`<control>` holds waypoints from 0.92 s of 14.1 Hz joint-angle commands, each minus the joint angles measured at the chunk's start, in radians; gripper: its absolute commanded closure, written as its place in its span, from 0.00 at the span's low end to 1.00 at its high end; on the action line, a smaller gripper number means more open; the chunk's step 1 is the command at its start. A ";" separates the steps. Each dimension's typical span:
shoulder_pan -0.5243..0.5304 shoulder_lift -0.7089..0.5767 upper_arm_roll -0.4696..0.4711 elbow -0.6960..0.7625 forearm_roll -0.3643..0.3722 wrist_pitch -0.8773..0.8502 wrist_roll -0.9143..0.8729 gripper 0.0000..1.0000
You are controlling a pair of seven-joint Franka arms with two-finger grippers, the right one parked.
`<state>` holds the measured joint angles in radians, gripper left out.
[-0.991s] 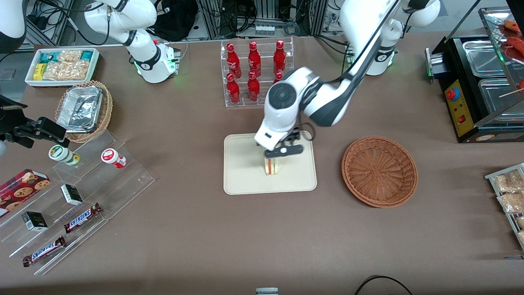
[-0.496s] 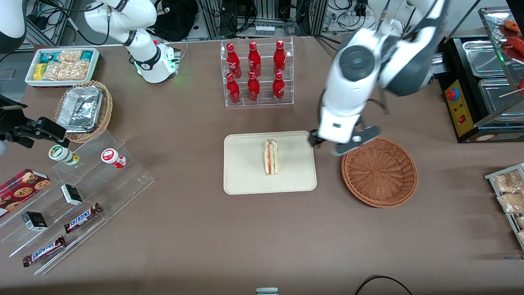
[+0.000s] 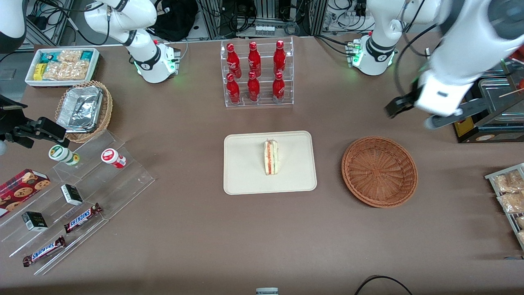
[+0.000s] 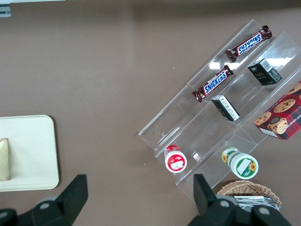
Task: Place sandwich from basket to tray
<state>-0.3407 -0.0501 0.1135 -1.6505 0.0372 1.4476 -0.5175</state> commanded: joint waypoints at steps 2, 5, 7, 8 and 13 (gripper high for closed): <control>0.074 -0.056 -0.008 -0.034 0.010 -0.056 0.230 0.00; 0.139 -0.051 0.000 -0.006 0.007 -0.076 0.373 0.00; 0.157 -0.015 -0.001 0.044 -0.003 -0.067 0.387 0.00; 0.160 0.013 -0.001 0.088 -0.005 -0.072 0.389 0.00; 0.288 0.042 -0.174 0.112 -0.005 -0.035 0.395 0.00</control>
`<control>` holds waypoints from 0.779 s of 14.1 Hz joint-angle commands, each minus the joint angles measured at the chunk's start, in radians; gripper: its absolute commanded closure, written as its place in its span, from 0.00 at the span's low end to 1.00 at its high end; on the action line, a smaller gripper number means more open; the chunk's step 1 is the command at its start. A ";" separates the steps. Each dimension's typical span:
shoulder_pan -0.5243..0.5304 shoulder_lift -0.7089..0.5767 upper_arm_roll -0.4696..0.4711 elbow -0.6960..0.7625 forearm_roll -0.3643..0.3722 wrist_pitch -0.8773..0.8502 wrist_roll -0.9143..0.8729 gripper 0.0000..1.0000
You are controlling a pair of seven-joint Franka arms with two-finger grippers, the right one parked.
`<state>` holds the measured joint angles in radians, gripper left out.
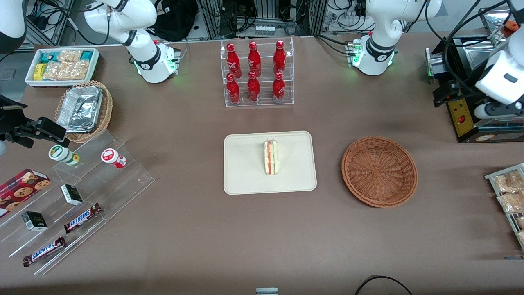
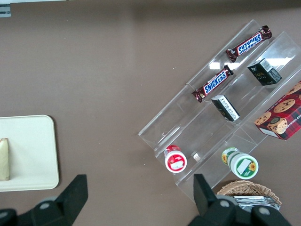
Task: Place sandwich from basket to tray
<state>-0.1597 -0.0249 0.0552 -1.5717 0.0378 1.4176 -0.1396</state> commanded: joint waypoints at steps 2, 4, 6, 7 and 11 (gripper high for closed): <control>0.219 0.002 -0.217 0.027 0.005 -0.011 0.021 0.00; 0.250 -0.013 -0.225 0.022 0.005 -0.020 0.070 0.00; 0.262 0.003 -0.225 0.036 -0.002 -0.014 0.064 0.00; 0.263 0.002 -0.224 0.036 -0.001 -0.016 0.069 0.00; 0.263 -0.013 -0.221 0.033 -0.006 -0.057 0.071 0.00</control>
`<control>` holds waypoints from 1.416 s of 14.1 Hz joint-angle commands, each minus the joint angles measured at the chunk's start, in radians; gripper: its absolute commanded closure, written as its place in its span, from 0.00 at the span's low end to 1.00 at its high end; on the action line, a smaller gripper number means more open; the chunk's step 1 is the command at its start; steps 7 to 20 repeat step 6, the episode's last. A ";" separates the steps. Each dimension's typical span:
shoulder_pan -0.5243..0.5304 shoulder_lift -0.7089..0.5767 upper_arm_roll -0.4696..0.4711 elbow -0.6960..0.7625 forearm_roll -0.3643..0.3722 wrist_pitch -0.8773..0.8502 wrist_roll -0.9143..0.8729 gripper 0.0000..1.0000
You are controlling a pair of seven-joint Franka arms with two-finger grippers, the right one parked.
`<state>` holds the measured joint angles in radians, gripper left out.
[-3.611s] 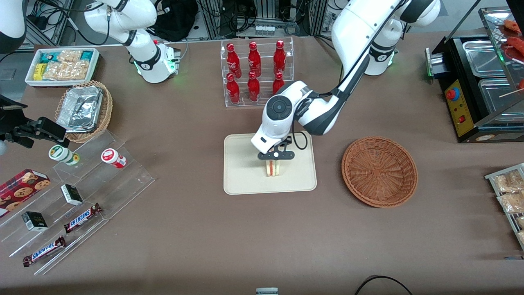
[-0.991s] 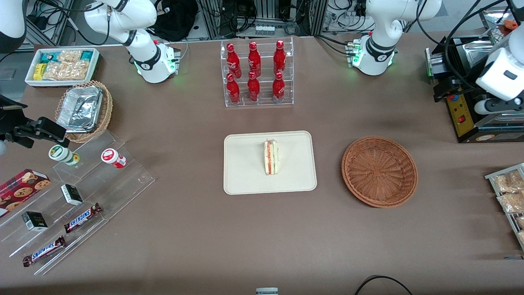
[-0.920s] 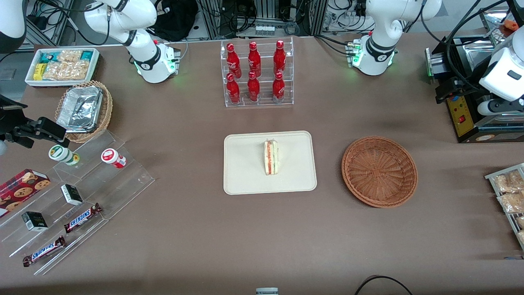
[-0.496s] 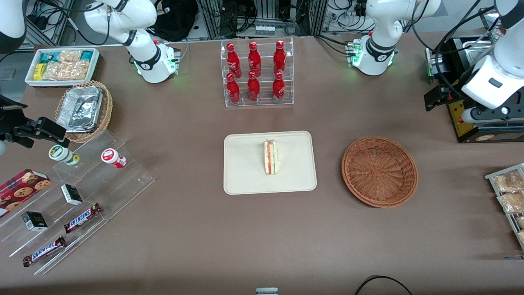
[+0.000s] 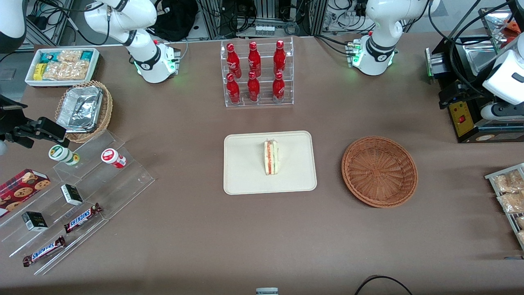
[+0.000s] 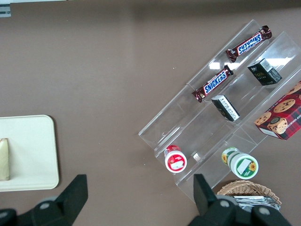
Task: Place sandwich from basket to tray
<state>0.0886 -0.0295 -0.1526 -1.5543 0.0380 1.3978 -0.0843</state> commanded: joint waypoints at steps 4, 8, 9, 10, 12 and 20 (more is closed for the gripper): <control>0.013 -0.007 -0.012 0.028 -0.003 -0.037 0.018 0.00; 0.014 -0.009 0.005 0.028 -0.006 -0.039 0.020 0.00; 0.014 -0.009 0.005 0.028 -0.006 -0.039 0.020 0.00; 0.014 -0.009 0.005 0.028 -0.006 -0.039 0.020 0.00; 0.014 -0.009 0.005 0.028 -0.006 -0.039 0.020 0.00; 0.014 -0.009 0.005 0.028 -0.006 -0.039 0.020 0.00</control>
